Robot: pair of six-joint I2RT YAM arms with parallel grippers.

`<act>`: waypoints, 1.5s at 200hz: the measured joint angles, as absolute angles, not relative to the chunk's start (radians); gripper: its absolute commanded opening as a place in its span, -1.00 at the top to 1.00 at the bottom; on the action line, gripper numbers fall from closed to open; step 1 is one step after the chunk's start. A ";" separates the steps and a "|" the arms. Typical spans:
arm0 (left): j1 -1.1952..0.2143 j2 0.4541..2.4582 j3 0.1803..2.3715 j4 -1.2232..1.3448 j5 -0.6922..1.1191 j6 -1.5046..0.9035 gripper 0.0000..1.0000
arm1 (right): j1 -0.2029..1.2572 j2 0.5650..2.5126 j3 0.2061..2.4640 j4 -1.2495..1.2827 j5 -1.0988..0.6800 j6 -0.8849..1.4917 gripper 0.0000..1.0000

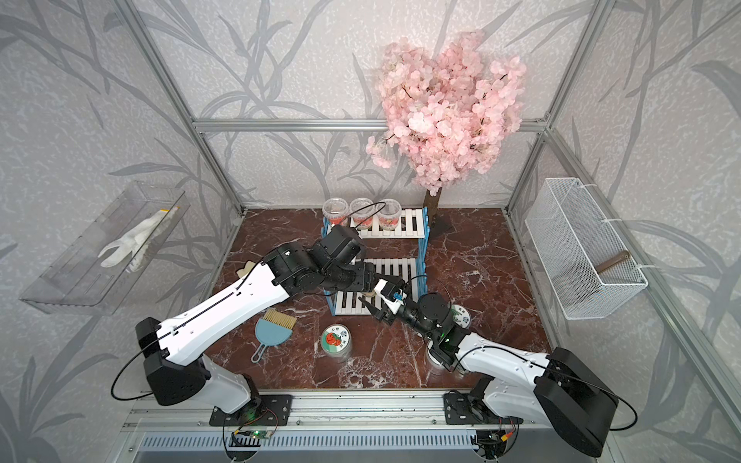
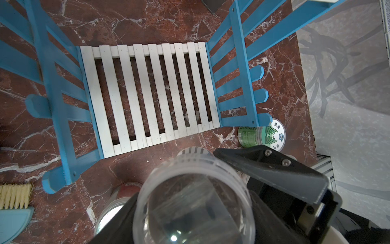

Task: Place the seed container on the shelf
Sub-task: Pick up the seed jar at the center of the board.

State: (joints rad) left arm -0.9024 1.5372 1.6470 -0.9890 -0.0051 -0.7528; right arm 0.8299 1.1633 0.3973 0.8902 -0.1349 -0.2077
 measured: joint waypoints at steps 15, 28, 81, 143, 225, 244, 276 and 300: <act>-0.902 1.537 1.647 -0.987 -0.001 -0.753 -0.34 | 0.831 1.177 0.397 0.909 -0.131 -0.202 -0.51; -0.902 1.537 1.647 -0.985 0.002 -0.753 -0.34 | 0.831 1.190 0.397 0.926 -0.131 -0.197 -0.51; -0.902 1.526 1.631 -0.975 0.002 -0.754 -0.35 | 0.831 1.214 0.422 0.952 -0.130 -0.180 -0.46; -0.902 1.526 1.624 -0.970 0.002 -0.755 -0.34 | 0.831 1.214 0.426 0.960 -0.131 -0.147 -0.42; -0.902 1.526 1.623 -0.967 0.002 -0.755 -0.35 | 0.831 1.217 0.431 0.949 -0.130 -0.144 -0.38; -0.902 1.526 1.621 -0.964 0.002 -0.754 -0.36 | 0.831 1.217 0.435 0.939 -0.130 -0.145 -0.37; -0.902 1.526 1.621 -0.963 0.002 -0.754 -0.37 | 0.831 1.217 0.437 0.936 -0.126 -0.144 -0.35; -0.902 1.526 1.620 -0.963 0.003 -0.752 -0.40 | 0.833 1.217 0.437 0.934 -0.121 -0.143 -0.30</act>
